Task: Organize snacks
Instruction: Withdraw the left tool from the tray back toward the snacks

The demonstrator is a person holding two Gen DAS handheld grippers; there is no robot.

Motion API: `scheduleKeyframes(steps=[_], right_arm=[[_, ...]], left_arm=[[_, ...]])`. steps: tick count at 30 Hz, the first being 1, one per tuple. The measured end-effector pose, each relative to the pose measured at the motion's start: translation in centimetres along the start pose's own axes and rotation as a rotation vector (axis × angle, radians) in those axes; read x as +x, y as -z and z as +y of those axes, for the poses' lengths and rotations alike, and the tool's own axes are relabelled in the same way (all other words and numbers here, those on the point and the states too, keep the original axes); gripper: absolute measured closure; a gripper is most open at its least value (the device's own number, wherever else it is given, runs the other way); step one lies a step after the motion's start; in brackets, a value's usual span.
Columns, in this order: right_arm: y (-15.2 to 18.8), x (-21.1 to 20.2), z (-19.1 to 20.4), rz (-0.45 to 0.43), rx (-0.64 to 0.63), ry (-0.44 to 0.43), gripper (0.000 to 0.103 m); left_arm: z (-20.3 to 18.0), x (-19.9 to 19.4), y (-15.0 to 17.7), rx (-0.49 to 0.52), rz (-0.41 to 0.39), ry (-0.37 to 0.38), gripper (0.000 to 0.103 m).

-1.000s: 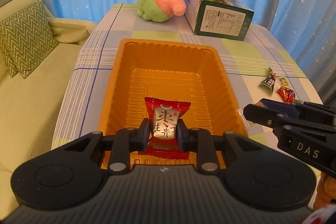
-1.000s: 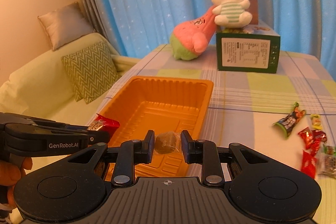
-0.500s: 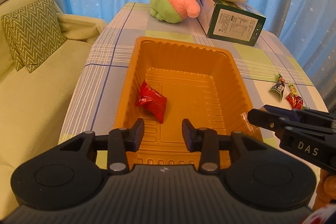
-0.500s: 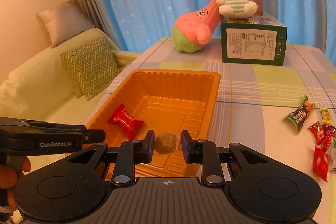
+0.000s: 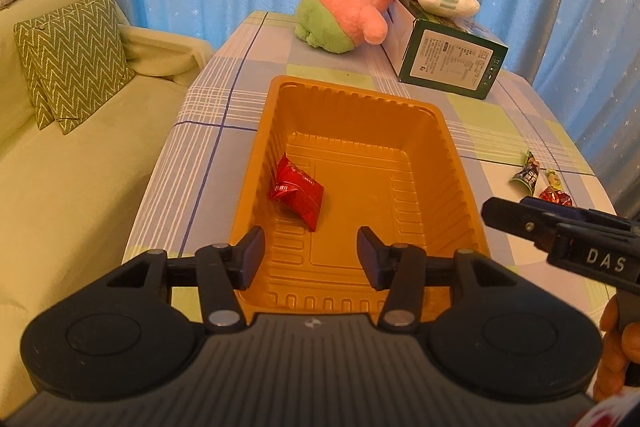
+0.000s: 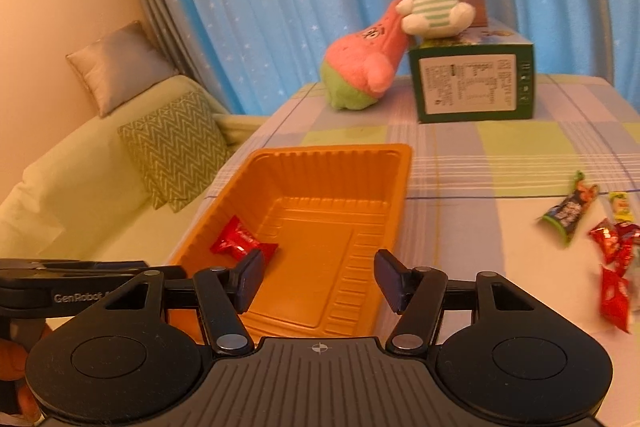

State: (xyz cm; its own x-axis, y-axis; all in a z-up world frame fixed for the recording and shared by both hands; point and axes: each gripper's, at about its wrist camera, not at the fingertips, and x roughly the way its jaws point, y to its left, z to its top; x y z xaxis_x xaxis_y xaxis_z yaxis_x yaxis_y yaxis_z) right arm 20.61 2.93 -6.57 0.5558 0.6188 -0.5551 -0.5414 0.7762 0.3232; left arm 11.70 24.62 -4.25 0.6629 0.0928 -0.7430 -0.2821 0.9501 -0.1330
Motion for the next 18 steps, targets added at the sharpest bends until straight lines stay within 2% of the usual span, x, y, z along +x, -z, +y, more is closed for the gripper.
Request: scheduleKeyframes(steps=[18], right_arm=[[1.3,-11.7,-3.0,-0.046,0.113,0.143,0.042]], left_arm=[[-4.5,-6.3,2.0,-0.008,-0.041,0.034,0.046]])
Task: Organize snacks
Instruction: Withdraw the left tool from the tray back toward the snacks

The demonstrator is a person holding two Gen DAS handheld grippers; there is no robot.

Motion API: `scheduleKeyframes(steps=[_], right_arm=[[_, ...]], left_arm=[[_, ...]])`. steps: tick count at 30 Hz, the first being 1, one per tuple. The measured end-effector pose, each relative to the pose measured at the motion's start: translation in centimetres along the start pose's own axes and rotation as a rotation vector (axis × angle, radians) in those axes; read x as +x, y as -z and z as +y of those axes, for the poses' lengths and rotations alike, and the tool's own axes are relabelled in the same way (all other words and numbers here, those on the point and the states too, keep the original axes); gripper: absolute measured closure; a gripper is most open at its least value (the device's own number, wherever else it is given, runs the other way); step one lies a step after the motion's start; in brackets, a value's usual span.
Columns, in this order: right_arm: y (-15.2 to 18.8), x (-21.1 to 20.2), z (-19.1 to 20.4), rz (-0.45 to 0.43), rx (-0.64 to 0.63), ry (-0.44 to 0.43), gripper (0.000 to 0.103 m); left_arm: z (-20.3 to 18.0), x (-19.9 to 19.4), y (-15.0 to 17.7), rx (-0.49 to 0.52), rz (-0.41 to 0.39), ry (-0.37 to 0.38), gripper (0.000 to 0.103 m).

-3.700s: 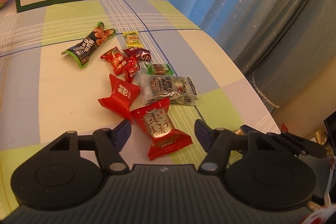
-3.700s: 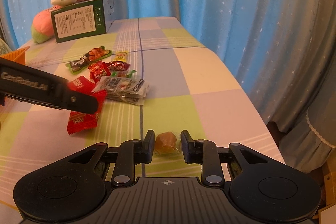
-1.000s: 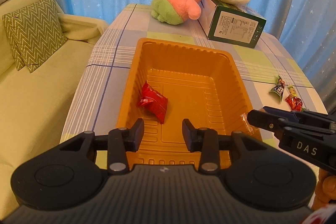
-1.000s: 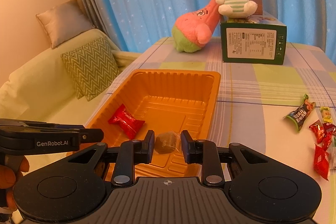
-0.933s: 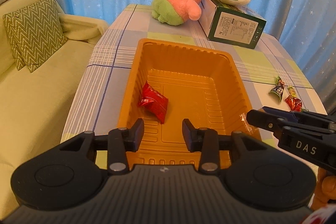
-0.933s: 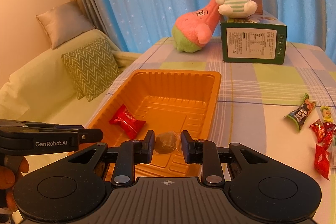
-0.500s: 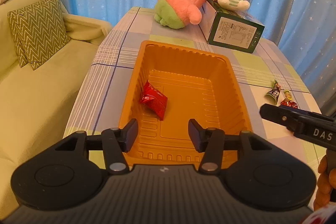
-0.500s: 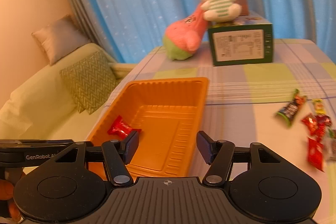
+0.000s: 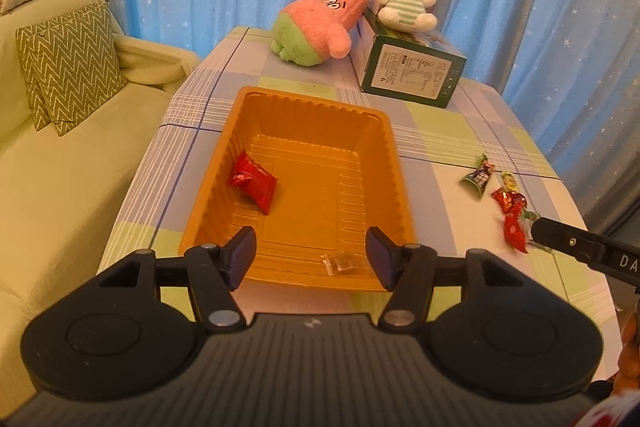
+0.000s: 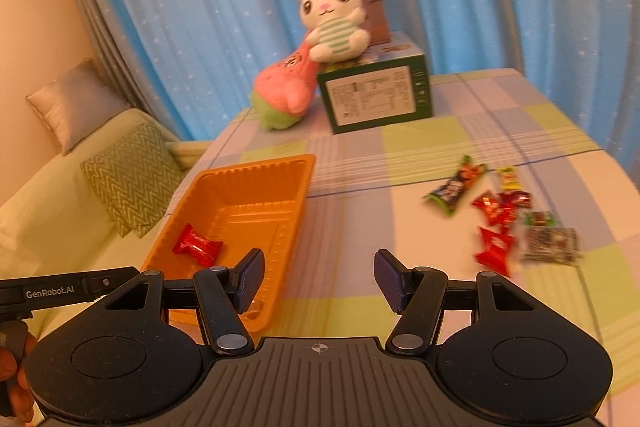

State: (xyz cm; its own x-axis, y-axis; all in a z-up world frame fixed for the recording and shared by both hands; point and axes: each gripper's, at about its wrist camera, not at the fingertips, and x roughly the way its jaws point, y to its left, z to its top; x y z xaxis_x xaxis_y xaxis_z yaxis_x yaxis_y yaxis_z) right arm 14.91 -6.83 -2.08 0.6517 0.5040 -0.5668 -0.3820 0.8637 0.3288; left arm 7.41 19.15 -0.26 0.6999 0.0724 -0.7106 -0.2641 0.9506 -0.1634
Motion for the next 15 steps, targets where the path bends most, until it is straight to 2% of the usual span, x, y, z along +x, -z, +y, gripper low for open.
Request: scheduleKeyframes(steps=[15], right_arm=[[0.6,-7.8,-4.4,-0.074,0.02,0.122,0.042]], left_arm=[[-5.3,-3.5,1.4,0.02,-0.025,0.052,0.036]])
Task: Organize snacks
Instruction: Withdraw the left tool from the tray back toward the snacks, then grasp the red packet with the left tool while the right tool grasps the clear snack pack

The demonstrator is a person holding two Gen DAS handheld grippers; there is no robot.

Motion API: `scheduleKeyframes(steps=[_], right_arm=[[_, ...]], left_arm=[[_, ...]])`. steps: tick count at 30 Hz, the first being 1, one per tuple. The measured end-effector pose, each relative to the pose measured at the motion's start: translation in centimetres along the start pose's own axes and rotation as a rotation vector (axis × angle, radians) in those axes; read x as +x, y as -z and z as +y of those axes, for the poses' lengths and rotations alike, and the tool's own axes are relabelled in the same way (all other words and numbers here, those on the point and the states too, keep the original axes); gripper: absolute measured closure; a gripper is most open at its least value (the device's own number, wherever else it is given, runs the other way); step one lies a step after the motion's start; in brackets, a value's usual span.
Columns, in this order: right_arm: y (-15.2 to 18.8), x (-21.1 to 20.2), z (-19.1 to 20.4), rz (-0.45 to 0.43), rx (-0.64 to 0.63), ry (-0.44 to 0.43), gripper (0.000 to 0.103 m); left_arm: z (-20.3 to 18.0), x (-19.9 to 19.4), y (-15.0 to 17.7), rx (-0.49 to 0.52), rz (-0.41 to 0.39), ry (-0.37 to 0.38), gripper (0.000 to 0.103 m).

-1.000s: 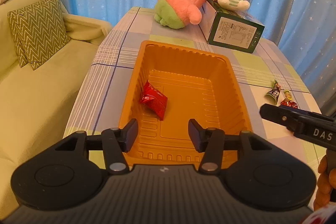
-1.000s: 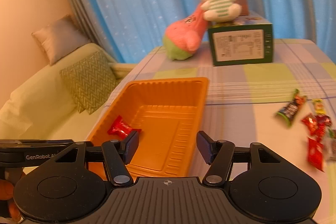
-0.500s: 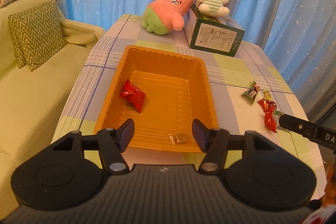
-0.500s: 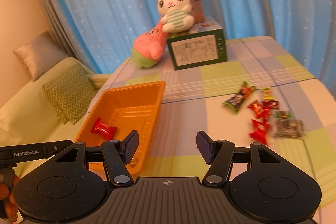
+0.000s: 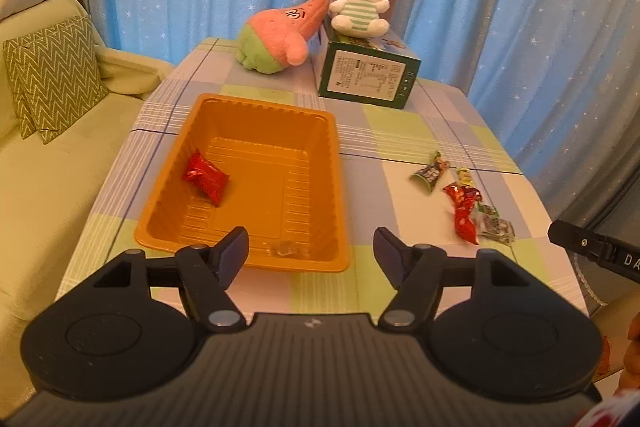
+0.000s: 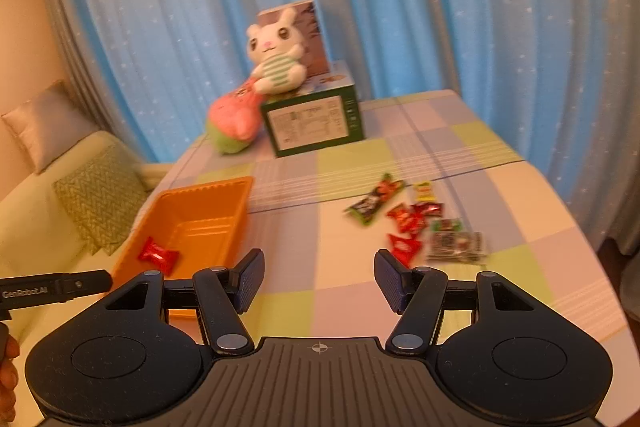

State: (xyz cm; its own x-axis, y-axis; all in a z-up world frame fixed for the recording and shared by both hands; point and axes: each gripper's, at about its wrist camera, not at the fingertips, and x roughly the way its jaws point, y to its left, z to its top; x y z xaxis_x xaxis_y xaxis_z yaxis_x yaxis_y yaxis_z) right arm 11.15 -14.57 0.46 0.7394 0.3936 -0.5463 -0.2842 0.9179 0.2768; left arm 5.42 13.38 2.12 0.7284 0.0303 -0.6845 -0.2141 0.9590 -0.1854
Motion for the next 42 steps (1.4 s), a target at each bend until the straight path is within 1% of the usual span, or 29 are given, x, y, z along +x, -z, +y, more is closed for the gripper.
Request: scheduleKeyframes(steps=[7,14,19,26,31,36,39,41,42], right_arm=[[0.3,-2.1,-3.4,-0.03,0.034,0.074,0.041],[1.1,-3.5,-6.9,-0.033,0.061,0.146,0.039],[1.4,-3.5,-8.9,-0.034,0.047,0.17,0.039],[1.5,-1.2,-11.6,0.003,0.007,0.161,0.039],[1.6,1.2,-13.4,0.034,-0.017,0.157,0.039],[2.1,4.7,-15.1,0.067,-0.068,0.142,0.039],[2.3,6.9,-15.9,0.091,-0.095,0.124,0.039],[2.3,8.2,-16.3,0.104,-0.118,0.116,0.039],[2.3,8.8,-16.4,0.11,-0.131,0.109,0.039]], left_arm=[[-3.0,0.5,0.7,0.025,0.012,0.05,0.031],[-6.3,1.5,1.2,0.062,0.032,0.108,0.03],[-8.6,2.4,0.9,0.081,0.034,0.141,0.03],[-11.8,5.4,0.4,0.127,0.059,0.162,0.03],[-14.1,9.0,0.6,0.163,0.092,0.185,0.03],[-16.7,13.1,1.3,0.236,0.113,0.195,0.03],[-18.0,15.8,1.4,0.264,0.13,0.208,0.033],[-18.6,17.8,1.3,0.278,0.148,0.221,0.039],[-18.9,18.7,1.2,0.285,0.156,0.224,0.041]])
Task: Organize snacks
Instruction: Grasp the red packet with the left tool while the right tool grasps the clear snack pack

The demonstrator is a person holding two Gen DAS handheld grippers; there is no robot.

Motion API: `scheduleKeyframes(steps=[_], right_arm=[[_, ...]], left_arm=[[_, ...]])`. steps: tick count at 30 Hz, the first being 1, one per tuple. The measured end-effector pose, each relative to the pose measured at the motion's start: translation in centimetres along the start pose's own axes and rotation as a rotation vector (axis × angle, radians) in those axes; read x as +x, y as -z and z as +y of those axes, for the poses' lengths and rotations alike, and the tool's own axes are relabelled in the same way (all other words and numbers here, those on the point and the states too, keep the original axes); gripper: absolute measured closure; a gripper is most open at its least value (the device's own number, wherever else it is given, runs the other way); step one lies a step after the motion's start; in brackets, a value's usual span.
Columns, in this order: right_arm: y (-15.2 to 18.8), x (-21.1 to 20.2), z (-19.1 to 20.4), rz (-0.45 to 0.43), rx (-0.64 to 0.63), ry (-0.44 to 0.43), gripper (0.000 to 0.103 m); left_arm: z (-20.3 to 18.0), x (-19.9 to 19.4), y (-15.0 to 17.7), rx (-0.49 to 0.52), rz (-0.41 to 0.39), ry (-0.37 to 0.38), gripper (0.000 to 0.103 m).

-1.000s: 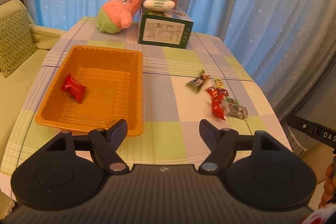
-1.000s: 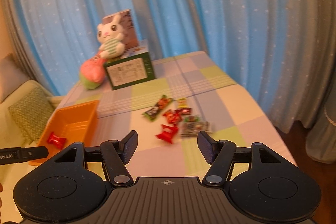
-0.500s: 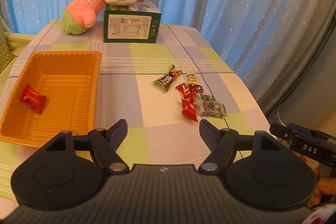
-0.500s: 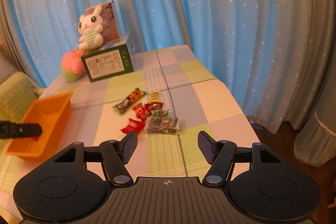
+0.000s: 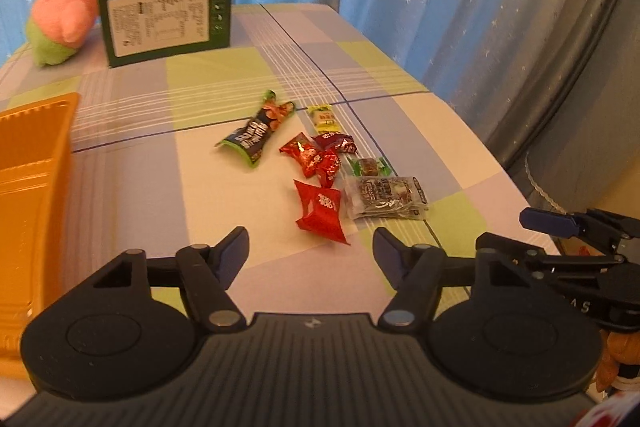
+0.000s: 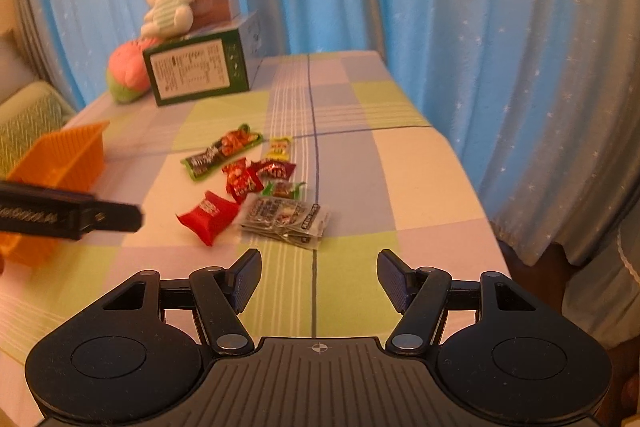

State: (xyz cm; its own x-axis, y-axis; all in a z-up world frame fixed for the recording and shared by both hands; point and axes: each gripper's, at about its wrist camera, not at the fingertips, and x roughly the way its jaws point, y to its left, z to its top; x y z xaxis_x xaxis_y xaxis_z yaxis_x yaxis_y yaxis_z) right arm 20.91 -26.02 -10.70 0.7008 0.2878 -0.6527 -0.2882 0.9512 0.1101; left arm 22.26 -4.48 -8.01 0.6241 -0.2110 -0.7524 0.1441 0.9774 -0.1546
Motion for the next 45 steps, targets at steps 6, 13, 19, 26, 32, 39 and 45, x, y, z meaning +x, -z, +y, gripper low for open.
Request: scheduleKeyframes(steps=[6,13,19,26,32,39,45], right_arm=[[-0.7,3.3,-0.2,0.01,-0.085,-0.037,0.039],[-1.4,5.9,-0.1,0.019,-0.162,-0.053,0.039],[-1.7,7.7,0.7,0.028,-0.256,-0.076,0.039],[-2.3,10.0,2.8,0.032,-0.503,-0.105,0.039],[-2.9,12.2,3.5,0.117,-0.545,-0.159,0.039],[-2.9,10.3,3.4,0.183,-0.326,-0.269,0.048],[-3.1,11.0,3.7,0.14,-0.213,-0.226,0.048]], left_arm=[[0.5,4.7,-1.2,0.028,0.04,0.026,0.053],[0.9,8.2,-1.8,0.036,0.073,0.066,0.068],[1.2,9.0,-1.4,0.072,0.096,0.052,0.073],[1.9,6.1,0.1,0.071,0.088,0.033,0.077],[2.2,5.1,1.2,0.045,0.09,0.037,0.077],[2.8,4.7,2.1,0.023,0.085,0.016,0.072],[3.3,4.5,1.7,0.009,0.057,0.0,0.07]])
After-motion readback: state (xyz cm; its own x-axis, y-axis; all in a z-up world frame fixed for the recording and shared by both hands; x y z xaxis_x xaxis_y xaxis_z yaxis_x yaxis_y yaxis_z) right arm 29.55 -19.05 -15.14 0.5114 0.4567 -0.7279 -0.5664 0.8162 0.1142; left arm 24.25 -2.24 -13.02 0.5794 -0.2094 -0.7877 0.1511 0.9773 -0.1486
